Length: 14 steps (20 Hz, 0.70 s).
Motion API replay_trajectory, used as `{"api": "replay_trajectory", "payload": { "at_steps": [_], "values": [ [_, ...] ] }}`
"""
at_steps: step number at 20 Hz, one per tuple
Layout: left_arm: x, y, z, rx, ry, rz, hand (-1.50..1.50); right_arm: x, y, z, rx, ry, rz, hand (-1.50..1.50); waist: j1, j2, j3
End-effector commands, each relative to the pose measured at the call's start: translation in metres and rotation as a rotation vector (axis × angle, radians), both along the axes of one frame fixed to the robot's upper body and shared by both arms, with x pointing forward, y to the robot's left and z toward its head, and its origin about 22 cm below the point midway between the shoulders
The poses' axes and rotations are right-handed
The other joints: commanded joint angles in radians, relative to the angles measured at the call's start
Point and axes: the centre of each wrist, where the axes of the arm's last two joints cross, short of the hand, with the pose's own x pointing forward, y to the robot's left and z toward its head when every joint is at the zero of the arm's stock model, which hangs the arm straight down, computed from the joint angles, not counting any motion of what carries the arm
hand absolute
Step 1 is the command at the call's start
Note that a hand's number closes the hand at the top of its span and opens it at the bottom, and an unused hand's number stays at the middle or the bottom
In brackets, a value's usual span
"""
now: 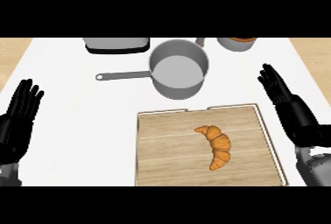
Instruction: Pick the croissant from the tray and place it in the pot
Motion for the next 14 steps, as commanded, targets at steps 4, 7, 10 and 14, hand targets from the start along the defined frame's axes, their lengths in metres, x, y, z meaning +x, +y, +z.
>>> {"api": "replay_trajectory", "payload": {
  "at_steps": [4, 7, 10, 14],
  "values": [
    [0.031, -0.028, 0.032, -0.025, -0.001, 0.010, 0.00, 0.046, -0.008, 0.014, 0.055, -0.068, 0.245, 1.50, 0.070, 0.024, 0.012],
    [0.023, -0.029, 0.014, -0.031, 0.053, -0.016, 0.00, 0.046, -0.026, 0.078, -0.511, -0.320, 0.330, 1.50, 0.092, 0.003, -0.011],
    [0.044, -0.061, 0.030, -0.077, 0.070, 0.006, 0.00, 0.056, -0.041, -0.036, -0.151, -0.192, 0.260, -1.50, 0.079, 0.034, 0.014],
    [0.045, -0.069, 0.043, -0.066, 0.077, -0.001, 0.00, 0.073, -0.037, -0.045, -0.040, -0.317, 0.372, -1.50, 0.081, 0.025, 0.012]
  ]
}}
